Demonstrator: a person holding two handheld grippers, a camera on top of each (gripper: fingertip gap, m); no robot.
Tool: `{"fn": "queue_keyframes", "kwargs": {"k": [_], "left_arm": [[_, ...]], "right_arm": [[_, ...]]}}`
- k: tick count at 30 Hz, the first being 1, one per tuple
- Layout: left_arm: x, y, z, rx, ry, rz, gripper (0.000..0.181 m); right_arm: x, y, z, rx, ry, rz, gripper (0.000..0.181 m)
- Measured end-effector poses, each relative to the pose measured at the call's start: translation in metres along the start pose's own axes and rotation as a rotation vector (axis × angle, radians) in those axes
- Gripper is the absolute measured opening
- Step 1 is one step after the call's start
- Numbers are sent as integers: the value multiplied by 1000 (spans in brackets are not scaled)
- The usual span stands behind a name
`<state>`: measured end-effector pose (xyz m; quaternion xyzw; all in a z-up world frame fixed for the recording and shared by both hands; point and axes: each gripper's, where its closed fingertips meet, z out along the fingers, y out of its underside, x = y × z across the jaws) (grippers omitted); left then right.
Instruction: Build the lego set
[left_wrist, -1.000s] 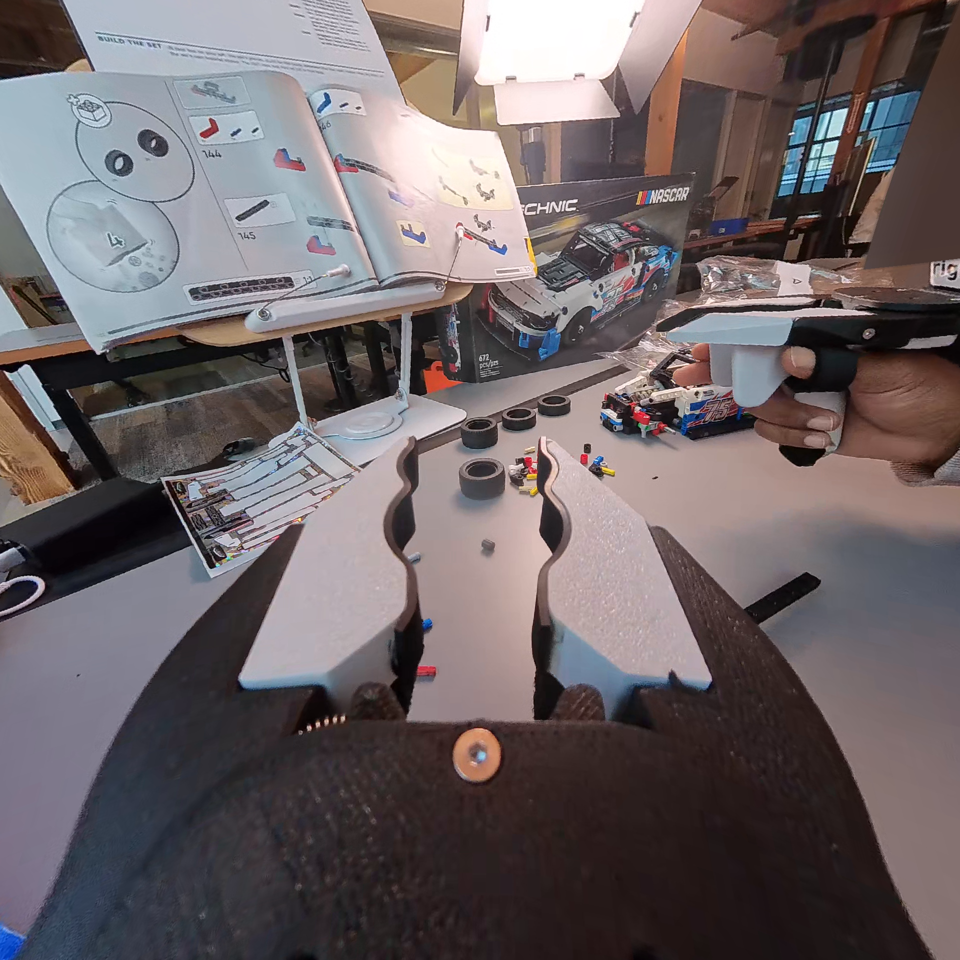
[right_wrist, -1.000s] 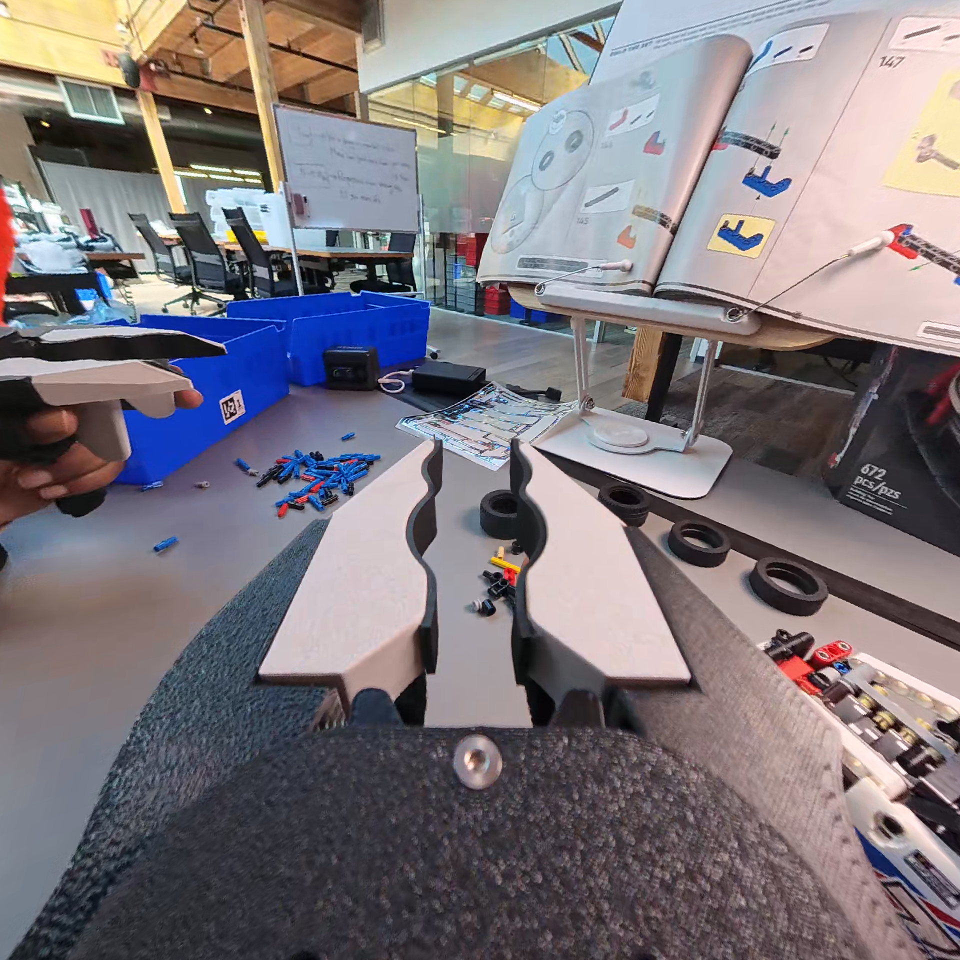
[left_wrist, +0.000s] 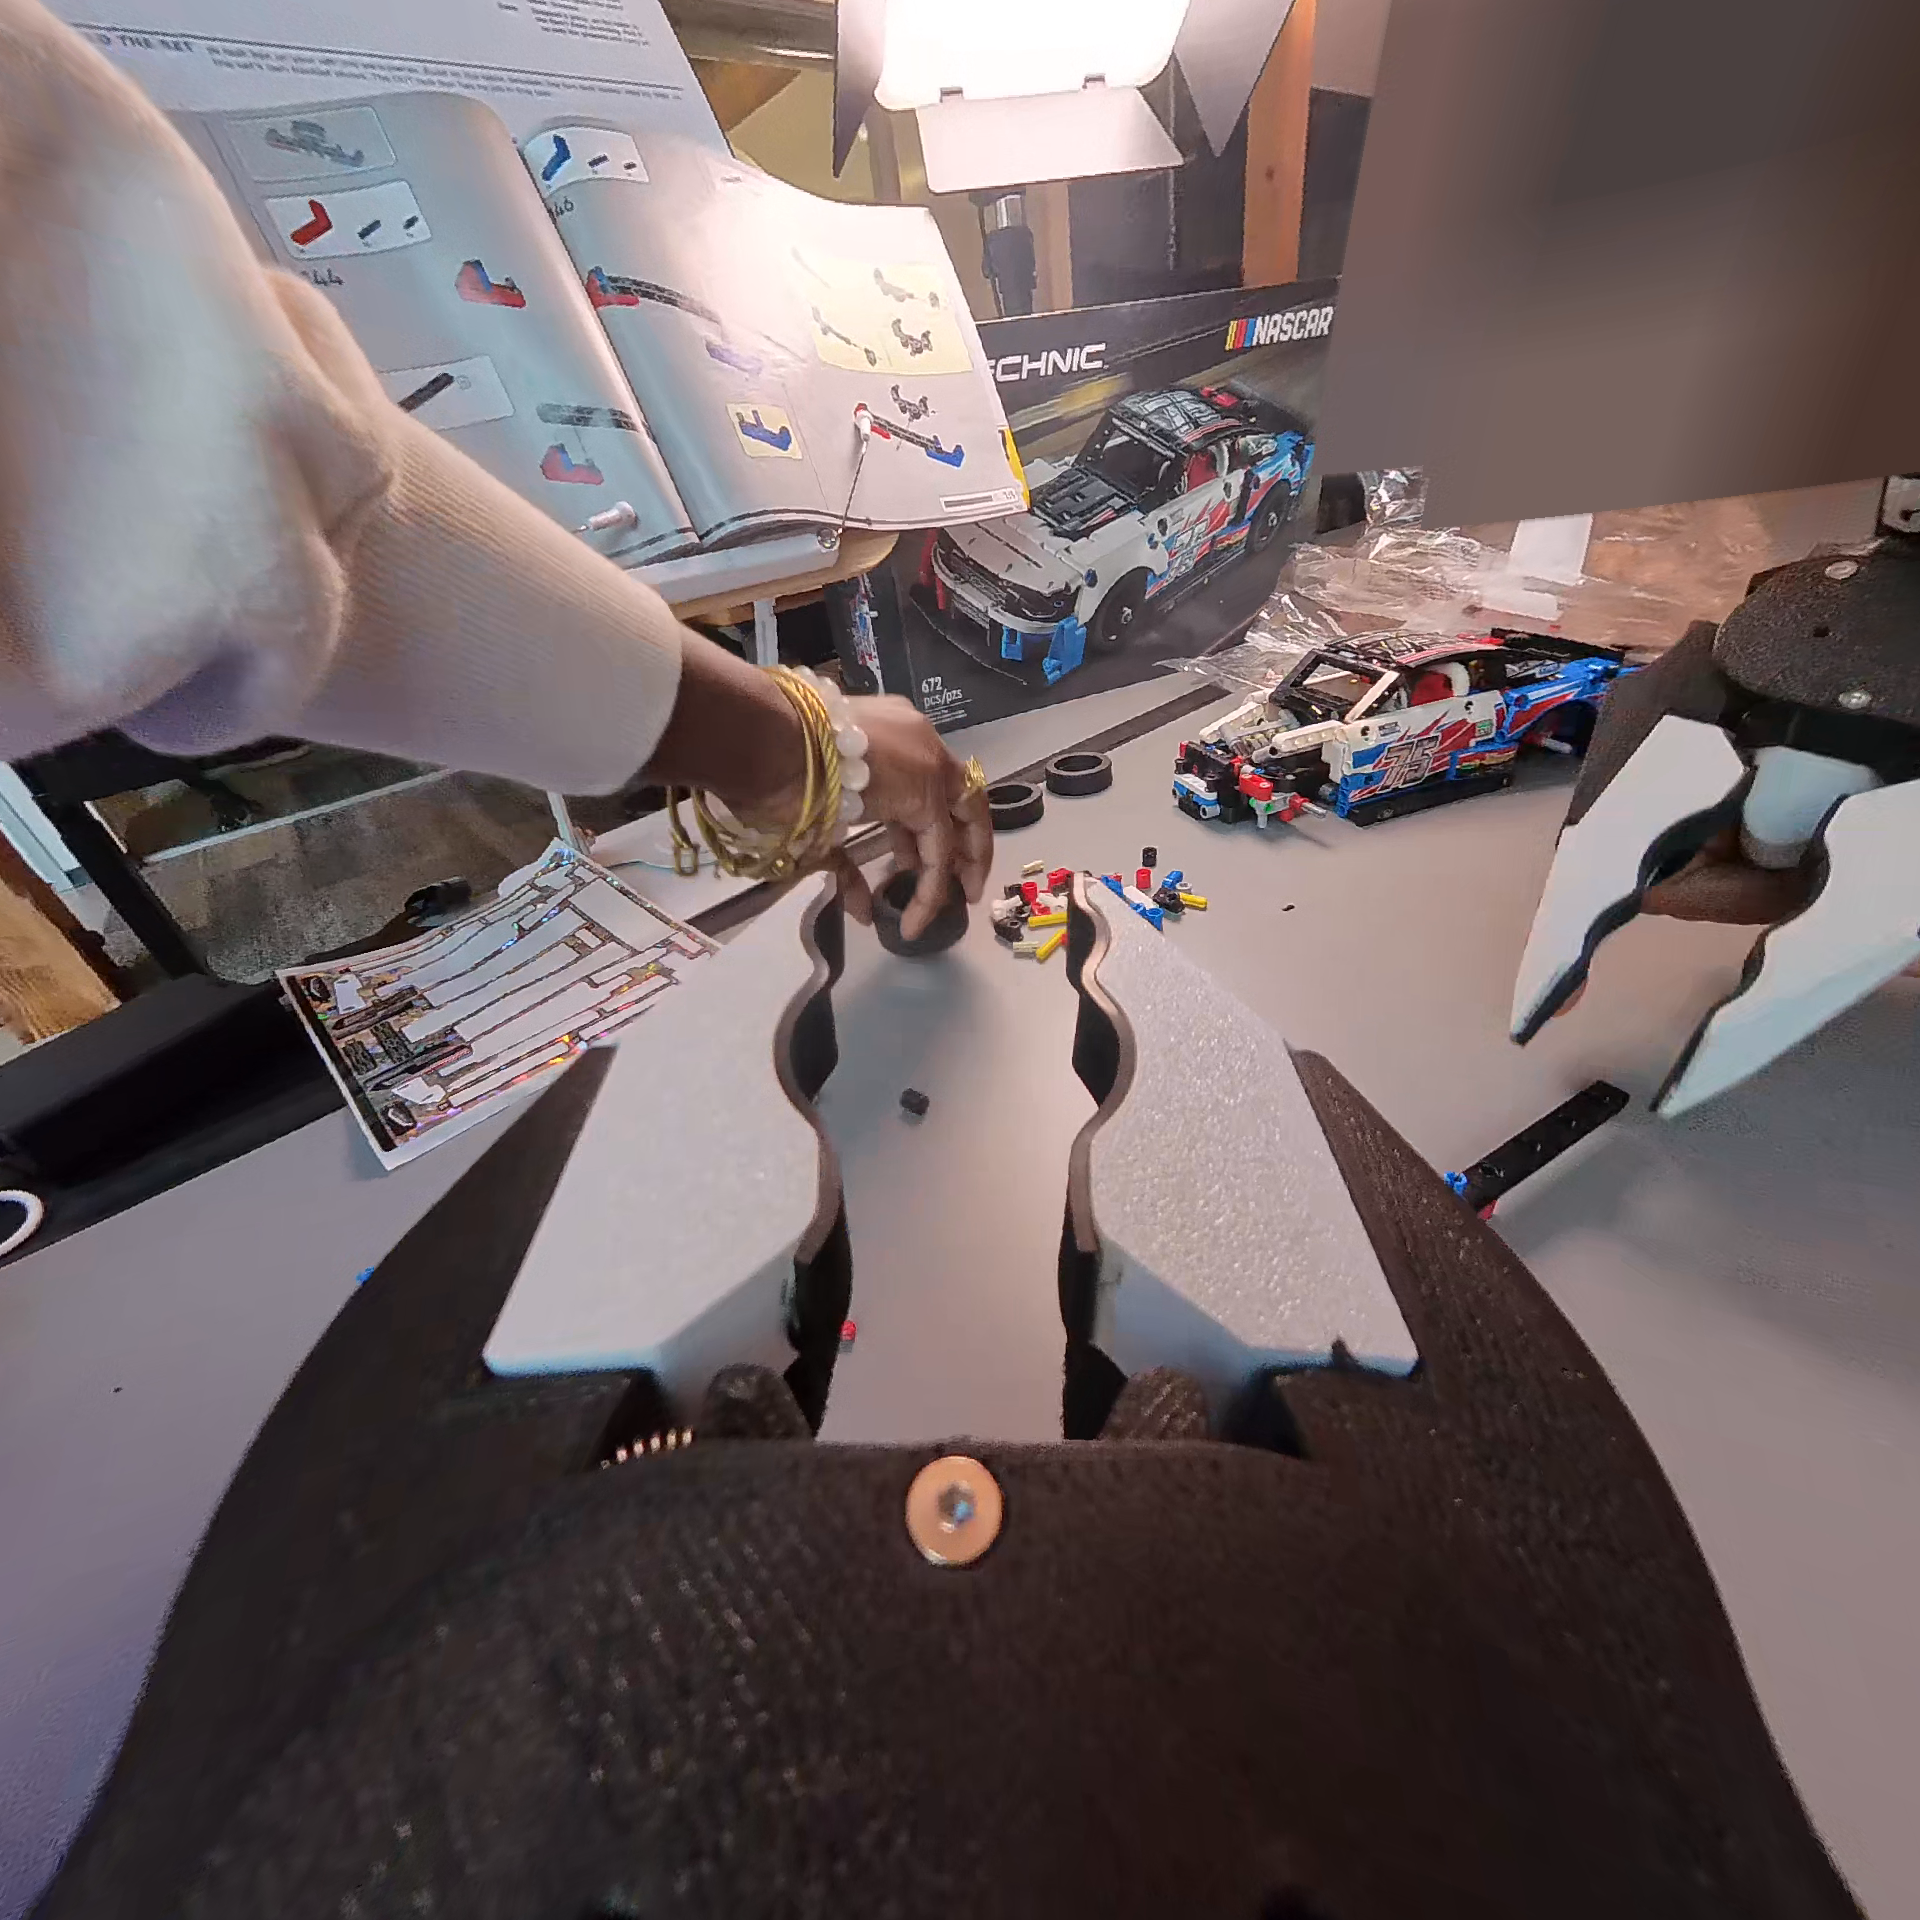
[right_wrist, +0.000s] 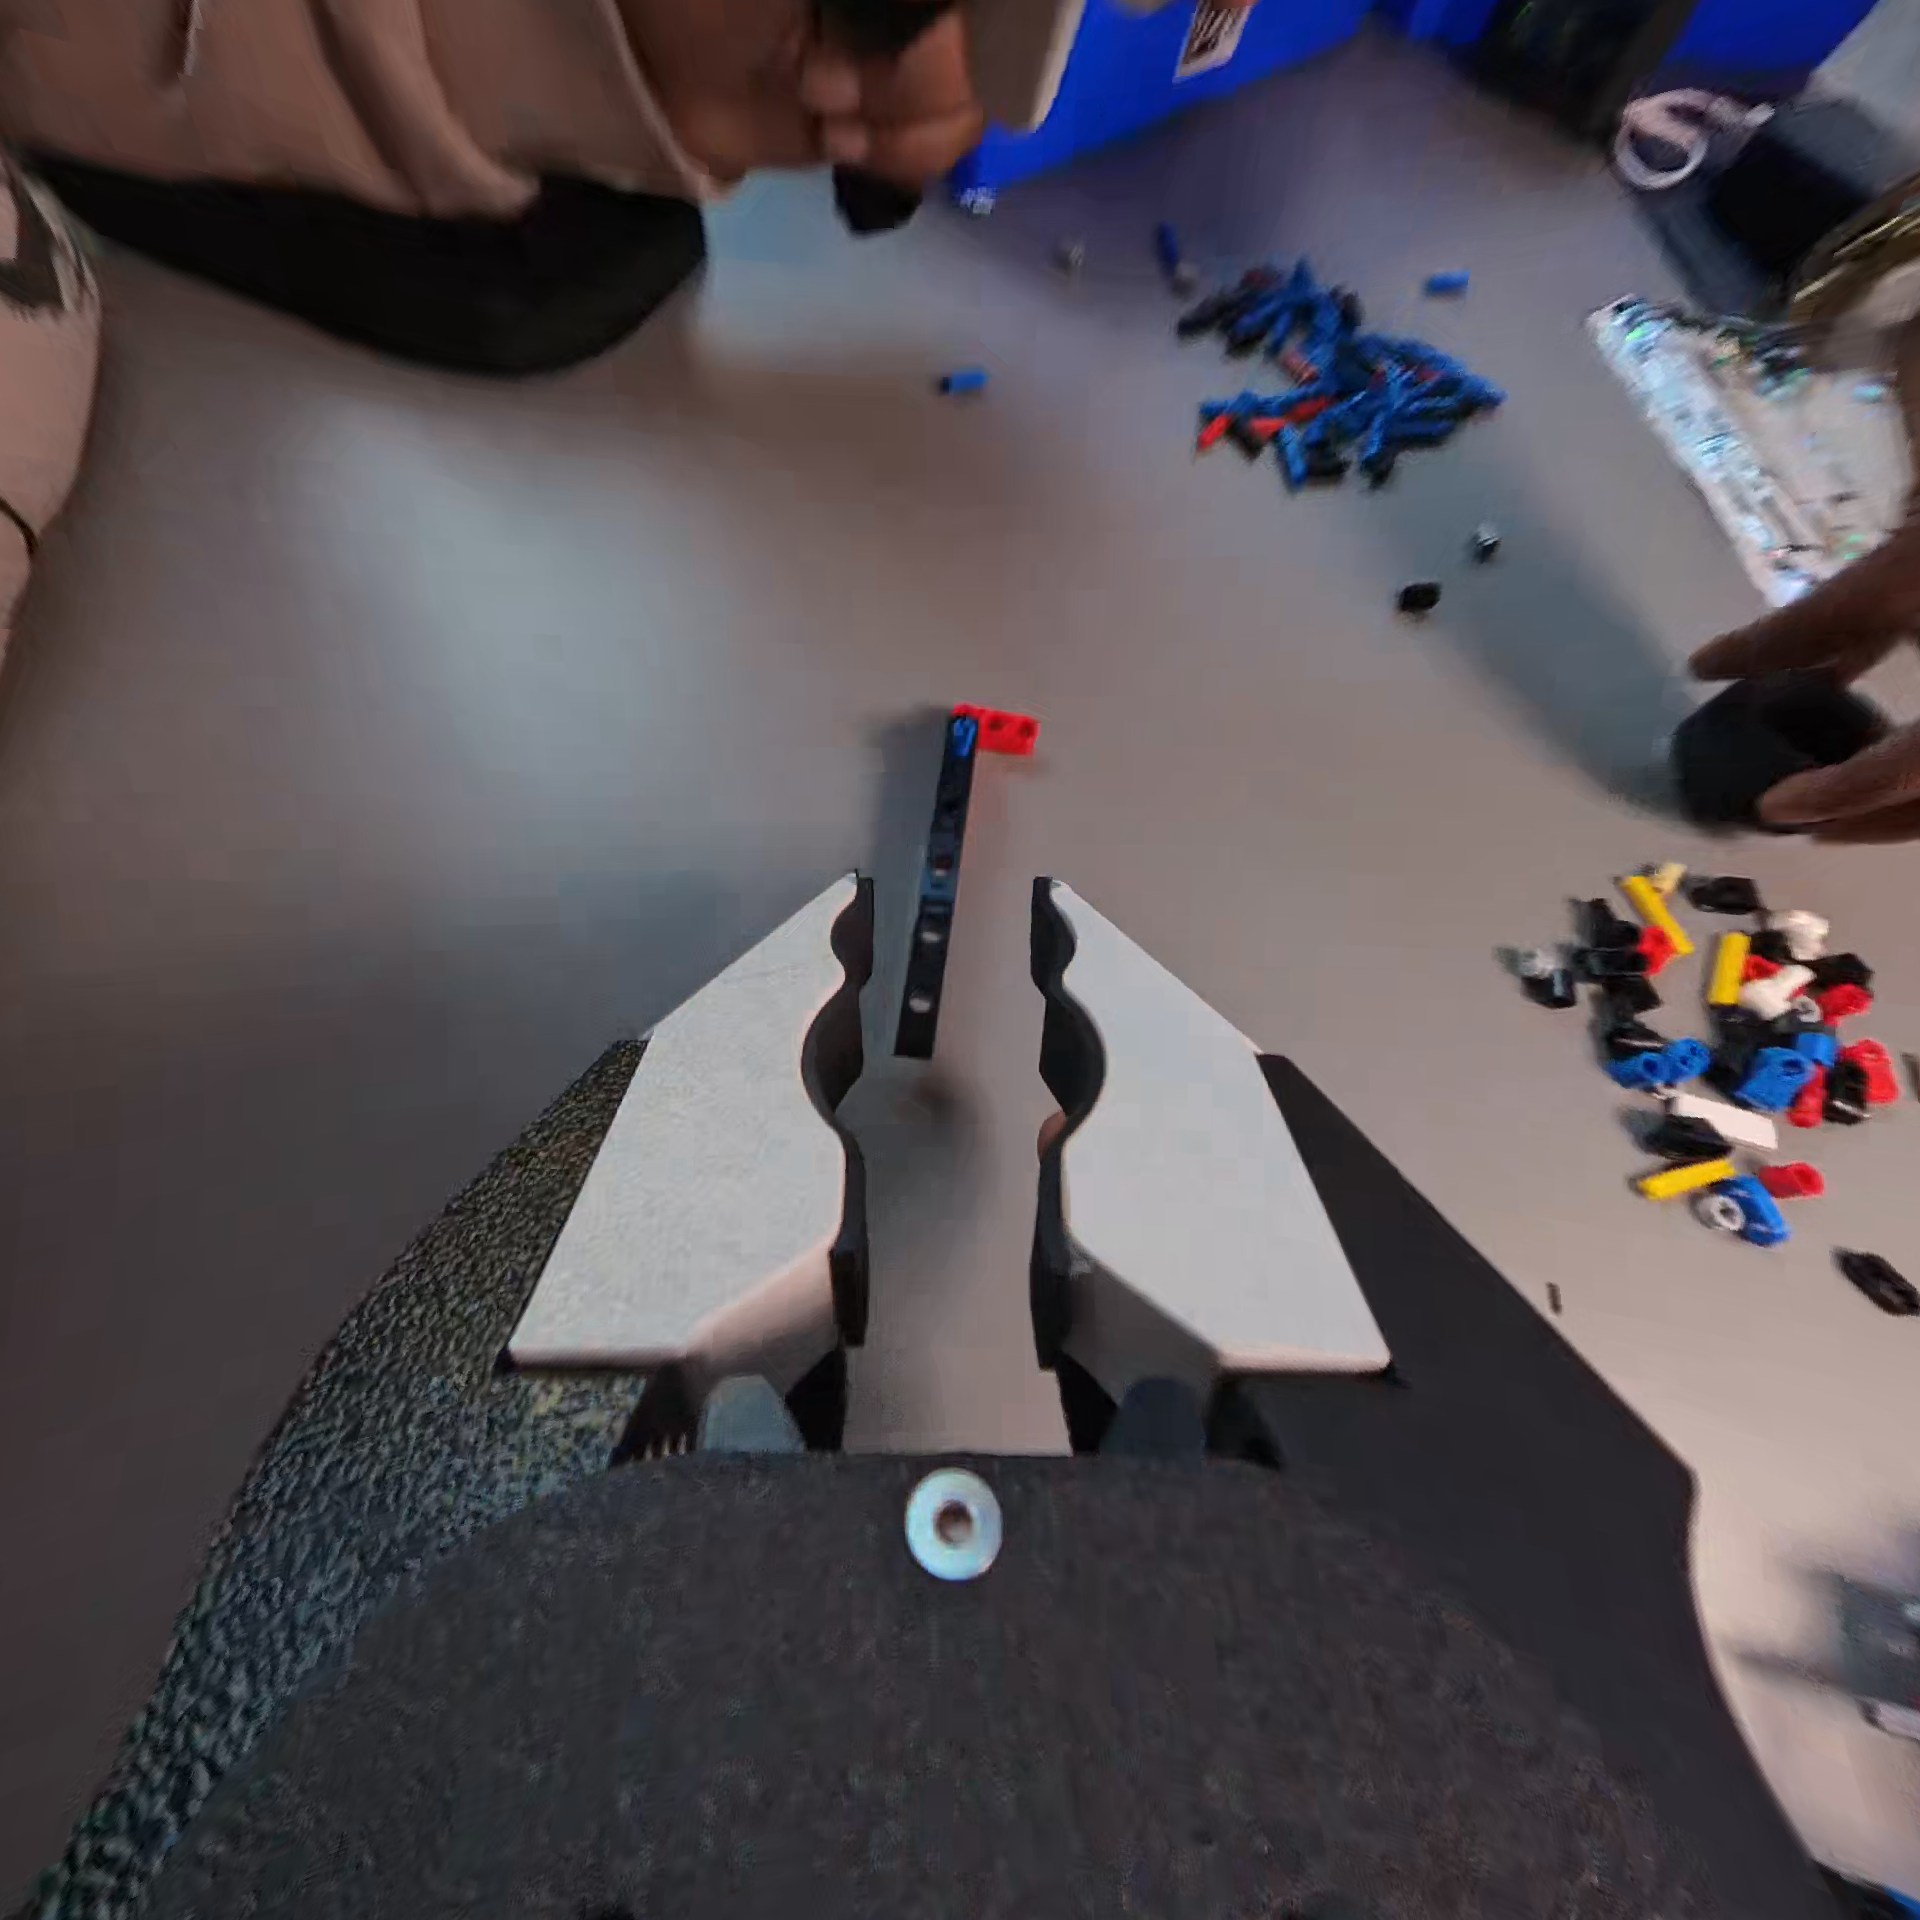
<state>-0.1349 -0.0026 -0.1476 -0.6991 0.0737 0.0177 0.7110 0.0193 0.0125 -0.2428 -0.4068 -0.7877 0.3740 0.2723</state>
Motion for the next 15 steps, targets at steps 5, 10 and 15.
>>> {"fn": "queue_keyframes", "kwargs": {"k": [5, 10, 15], "left_arm": [[19, 6, 4, -22, 102, 27, 41], [83, 15, -5, -65, 490, 16, 45], [127, 36, -16, -161, 688, 87, 48]], "right_arm": [[-5, 26, 15, -179, 19, -91, 7], [-9, 3, 0, 2, -153, 253, 6], [-15, -25, -16, 210, -426, 648, 6]]}}
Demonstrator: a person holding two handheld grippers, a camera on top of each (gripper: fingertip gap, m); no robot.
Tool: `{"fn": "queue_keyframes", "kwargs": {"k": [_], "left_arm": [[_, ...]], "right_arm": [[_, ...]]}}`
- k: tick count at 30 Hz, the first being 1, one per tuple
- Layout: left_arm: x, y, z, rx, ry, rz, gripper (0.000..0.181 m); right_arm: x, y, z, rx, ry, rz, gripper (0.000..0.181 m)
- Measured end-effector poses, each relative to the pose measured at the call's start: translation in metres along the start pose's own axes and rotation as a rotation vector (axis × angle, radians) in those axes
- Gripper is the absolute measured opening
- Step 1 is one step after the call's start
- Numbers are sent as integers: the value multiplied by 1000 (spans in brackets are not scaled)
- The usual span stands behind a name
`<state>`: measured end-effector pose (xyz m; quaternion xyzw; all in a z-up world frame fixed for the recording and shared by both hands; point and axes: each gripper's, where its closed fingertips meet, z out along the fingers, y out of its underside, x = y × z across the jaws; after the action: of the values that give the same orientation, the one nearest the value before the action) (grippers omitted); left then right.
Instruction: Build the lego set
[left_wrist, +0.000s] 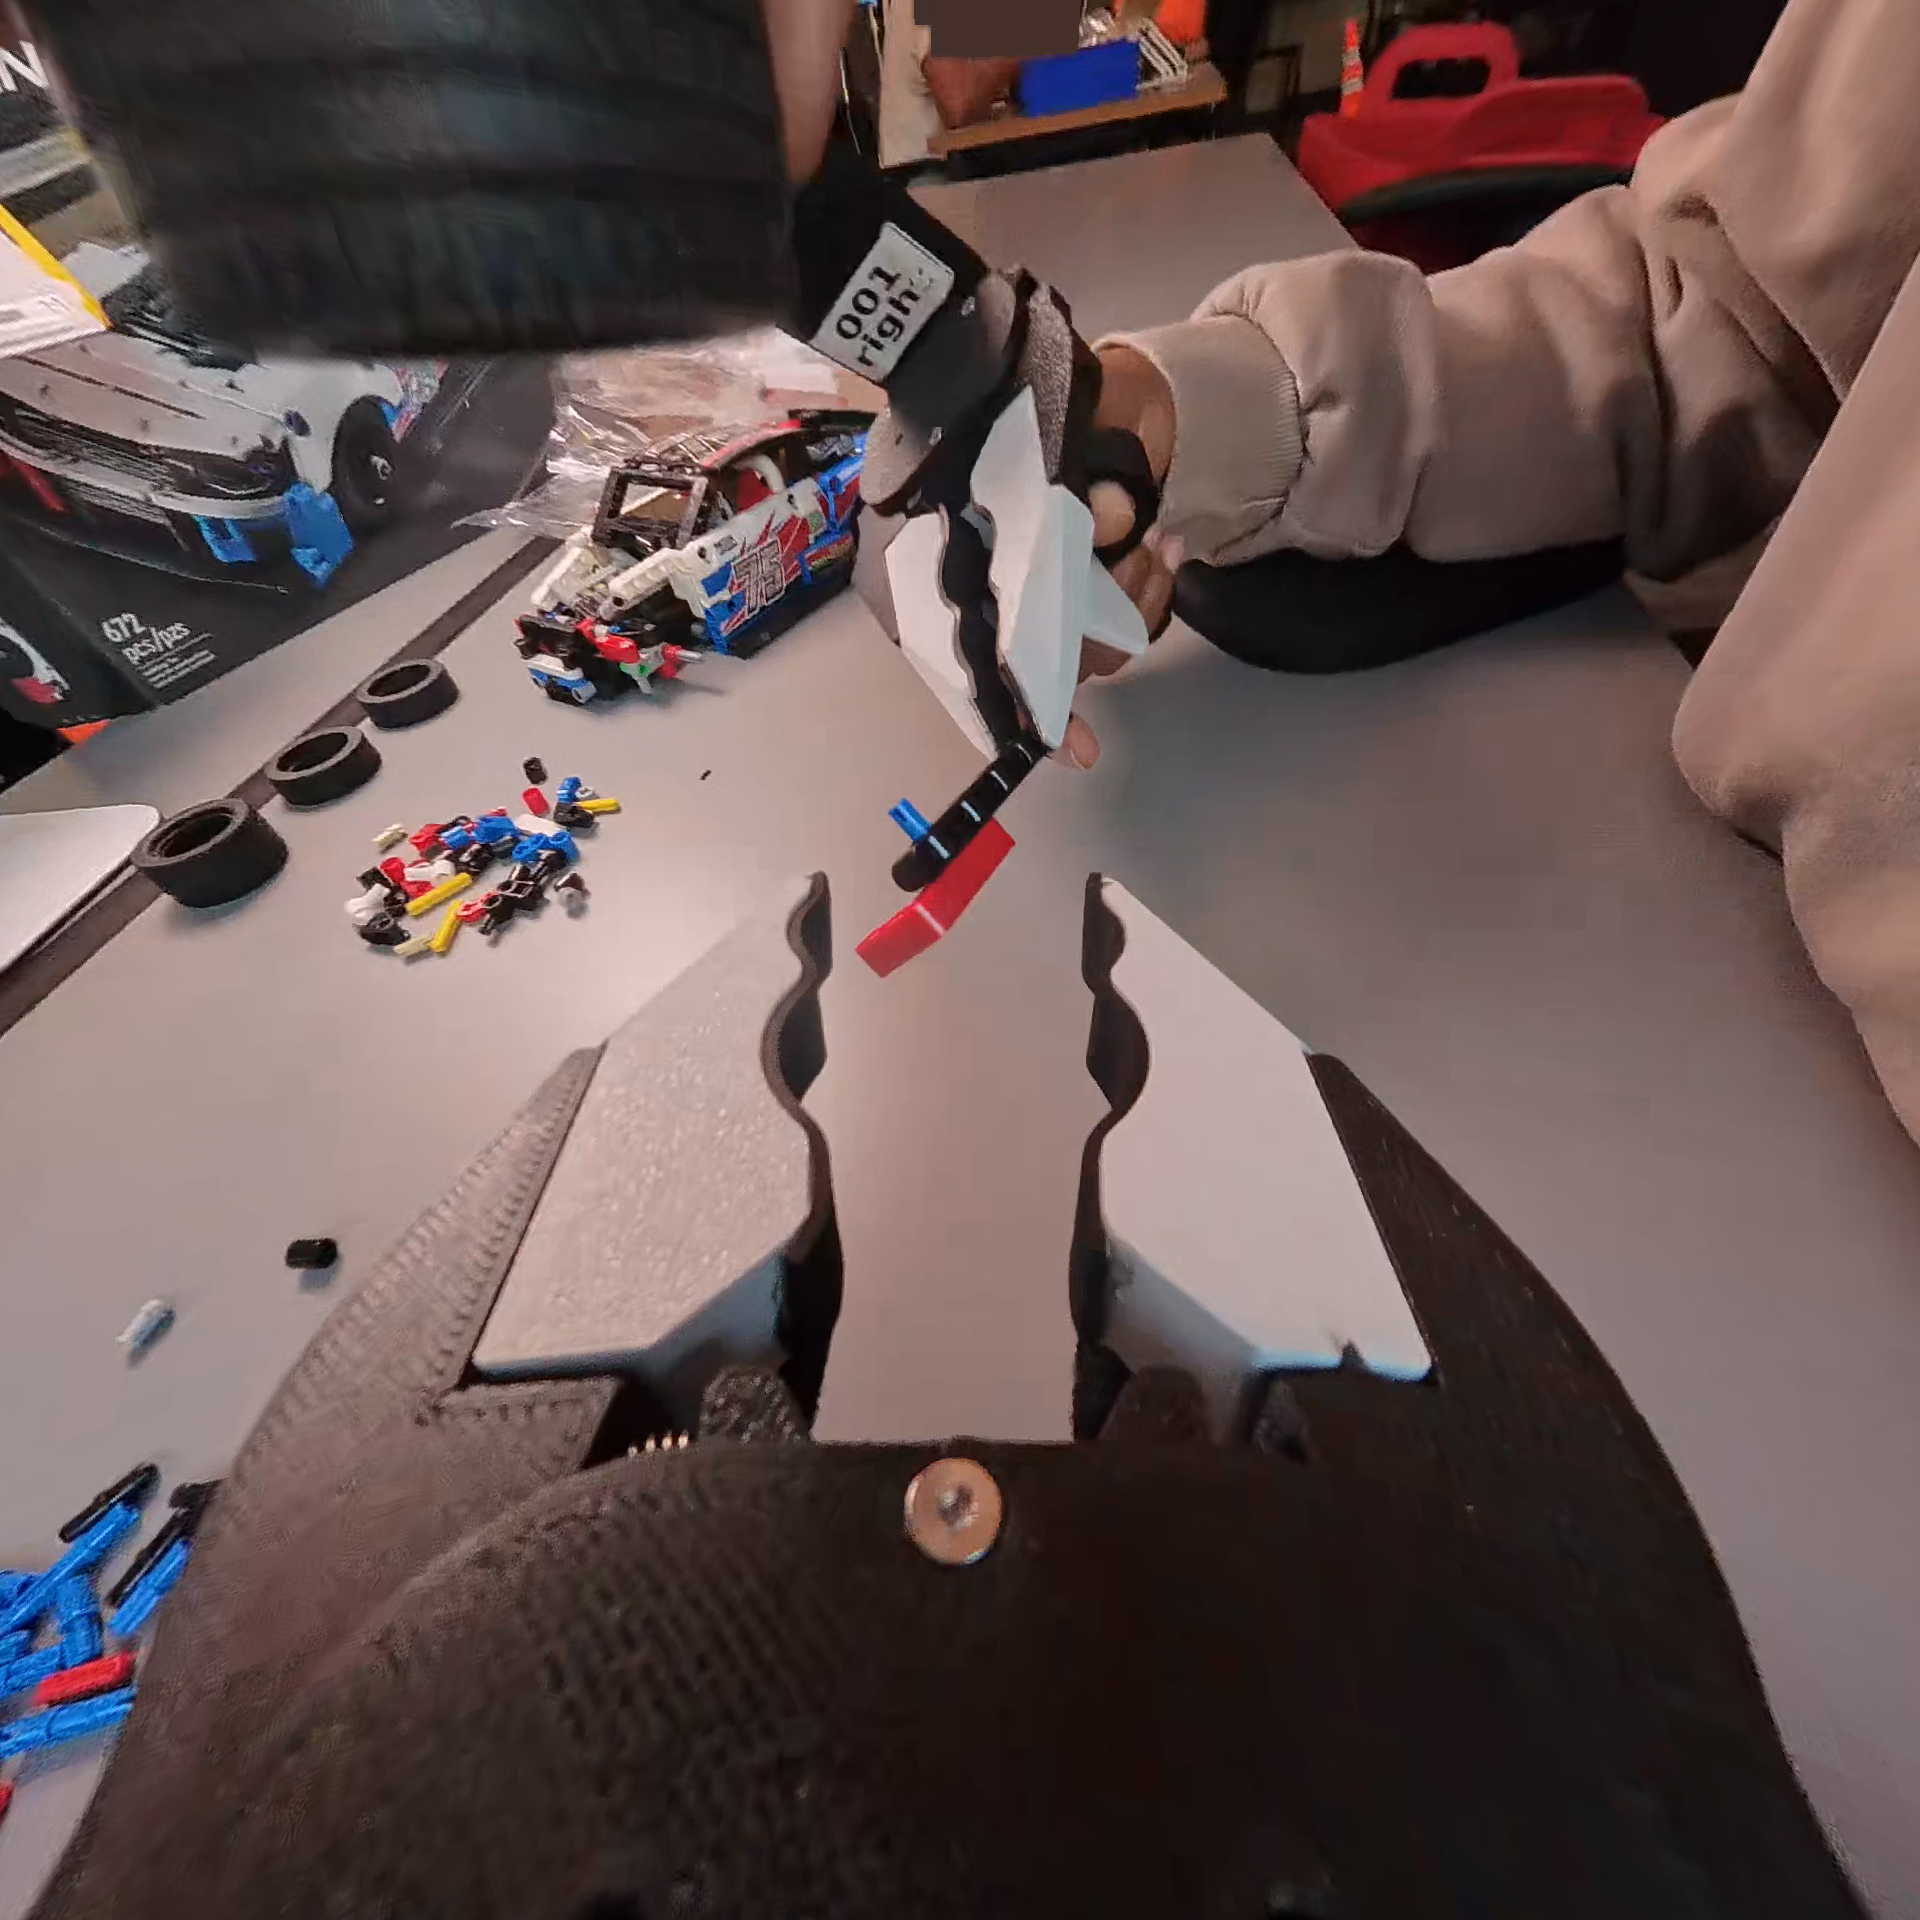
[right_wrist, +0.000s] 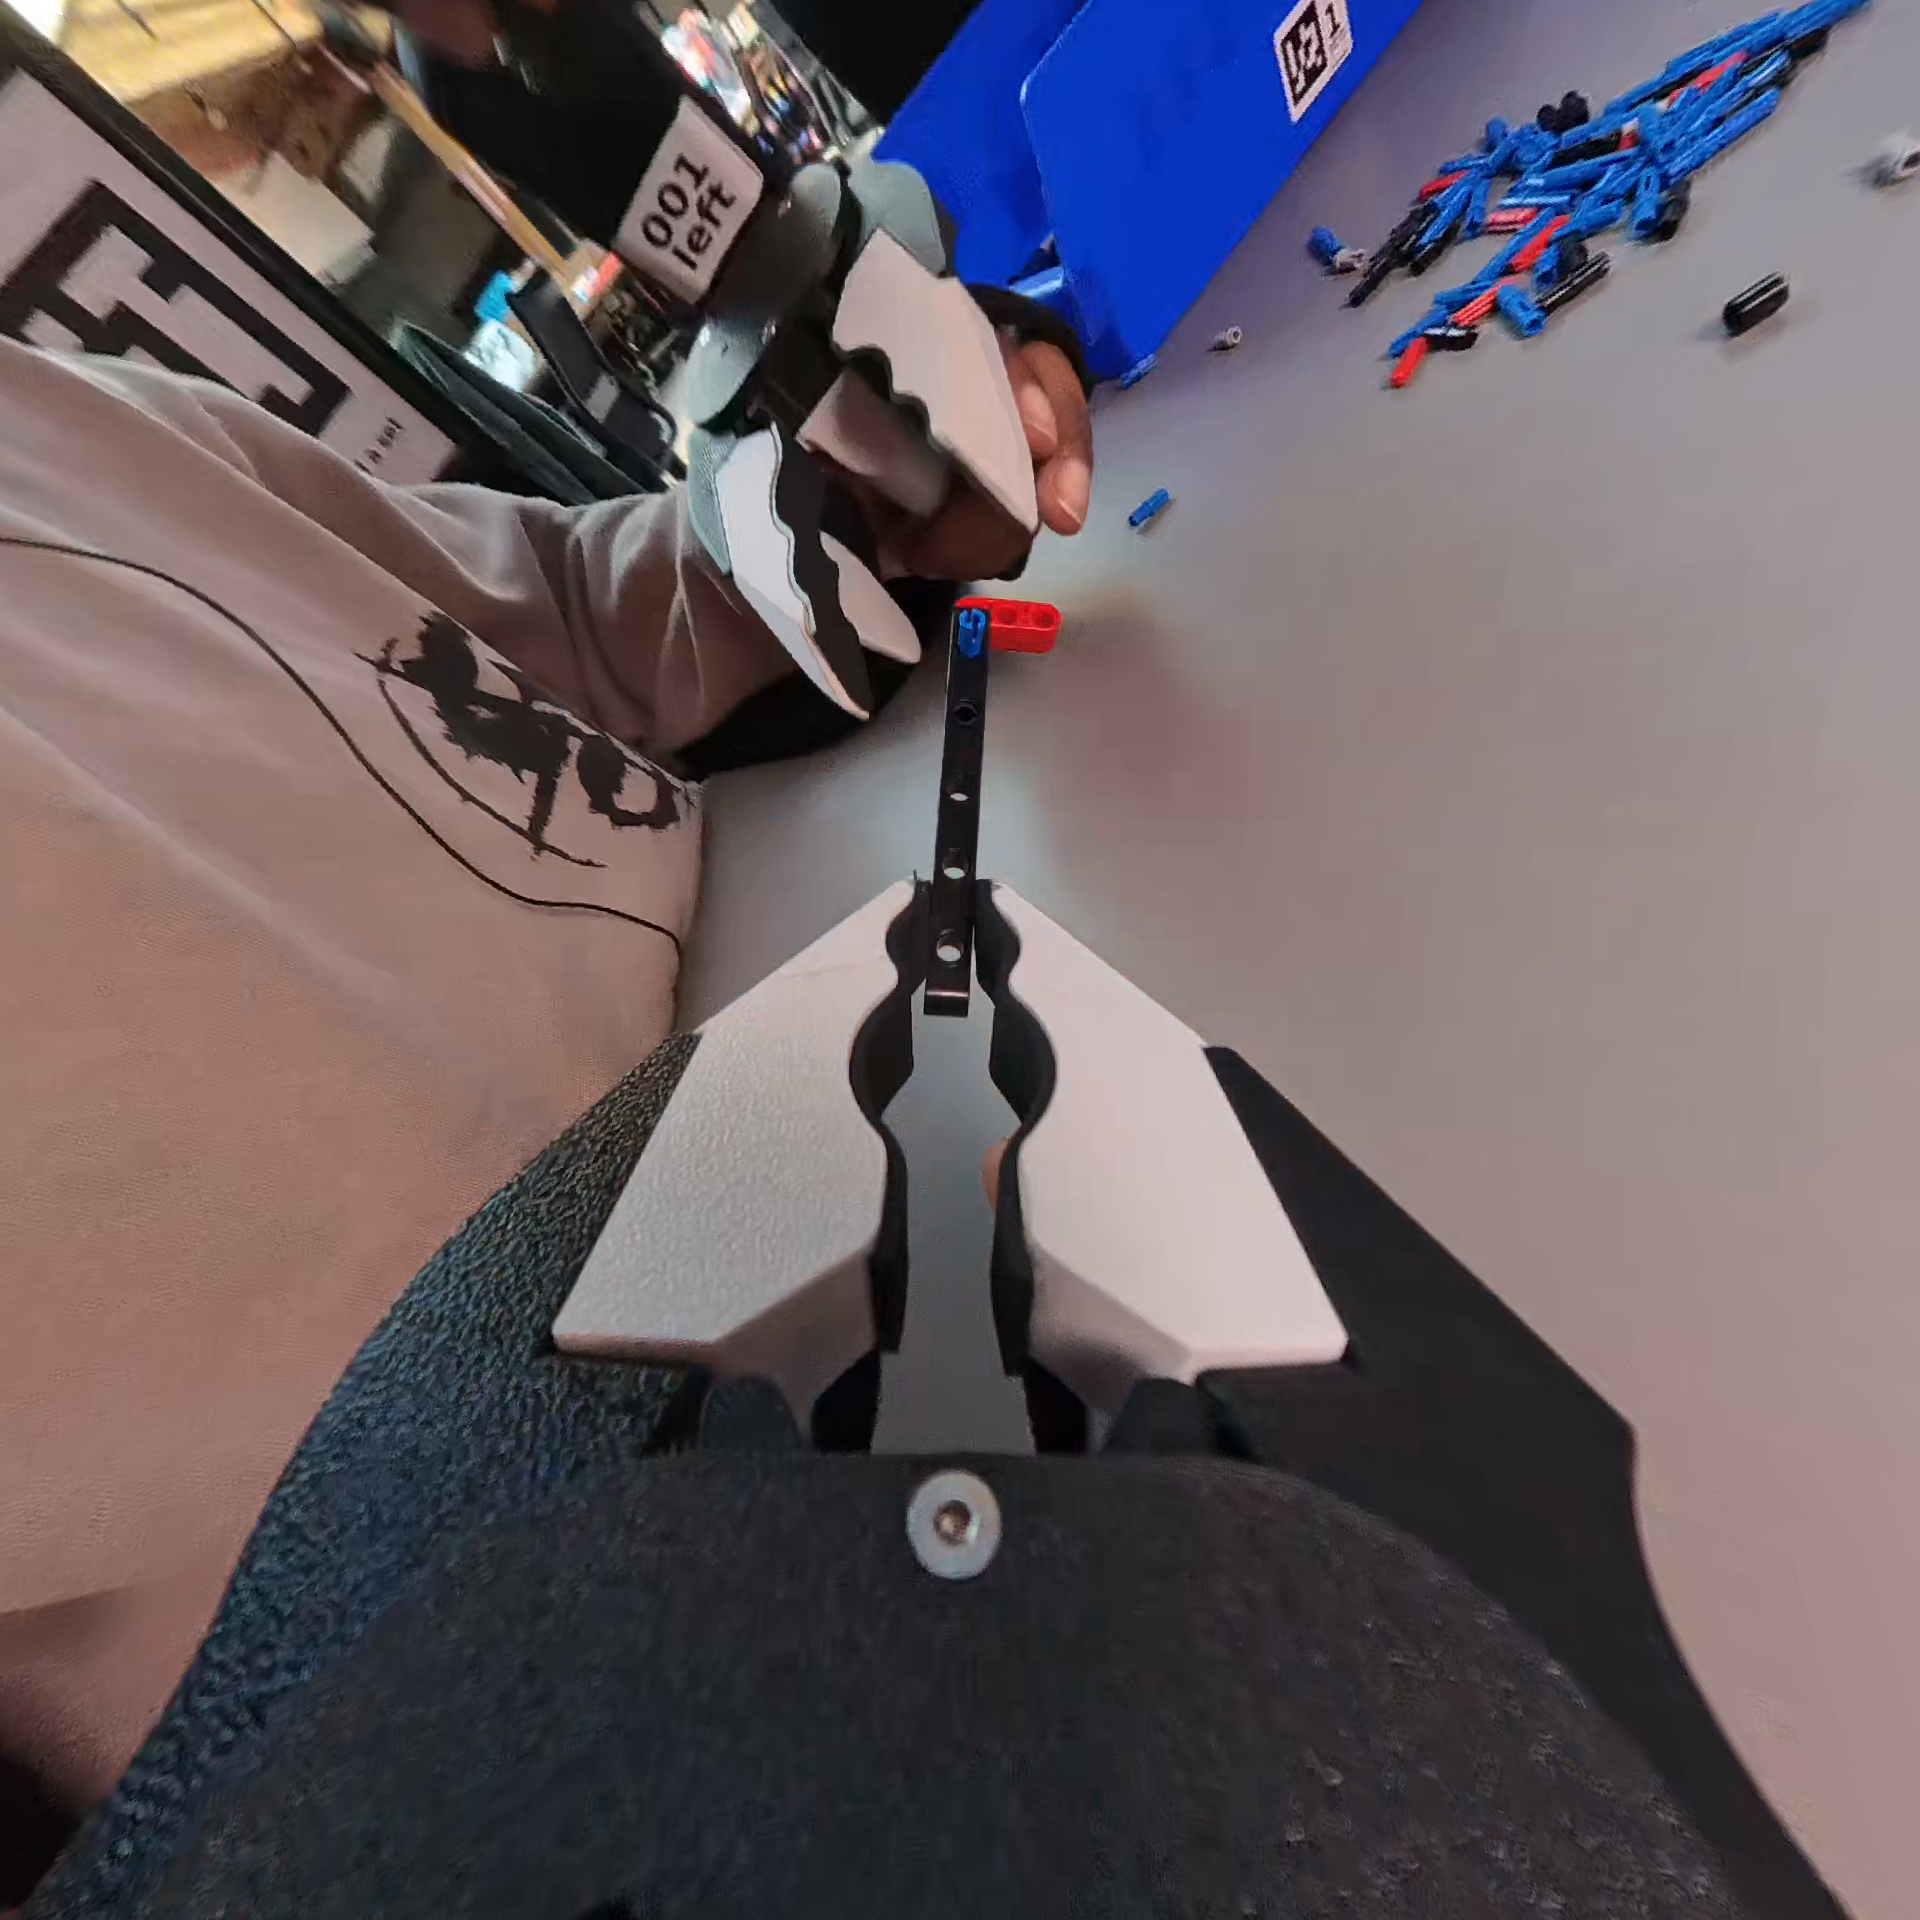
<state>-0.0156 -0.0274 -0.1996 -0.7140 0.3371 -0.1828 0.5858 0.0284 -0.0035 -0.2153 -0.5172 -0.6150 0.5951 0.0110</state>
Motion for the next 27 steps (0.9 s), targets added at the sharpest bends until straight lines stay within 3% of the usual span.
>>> {"fn": "queue_keyframes", "kwargs": {"k": [3, 6, 11, 16, 21, 27], "left_arm": [[8, 6, 5, -34, 29, 16, 39], [13, 8, 6, -42, 54, 26, 18], [12, 10, 5, -61, 71, -30, 14], [5, 14, 5, -69, 106, -226, 14], [6, 12, 6, -46, 143, -315, 14], [7, 17, 8, -60, 151, -330, 14]], "right_arm": [[-8, 1, 4, 12, -88, 80, 6], [-16, 0, 9, 22, -154, 126, 6], [-8, -9, 4, 83, -133, 153, 7], [-4, -16, 3, 107, 18, -132, 15], [3, -9, 11, 29, 204, -448, 19], [12, 1, 15, -48, 286, -551, 7]]}}
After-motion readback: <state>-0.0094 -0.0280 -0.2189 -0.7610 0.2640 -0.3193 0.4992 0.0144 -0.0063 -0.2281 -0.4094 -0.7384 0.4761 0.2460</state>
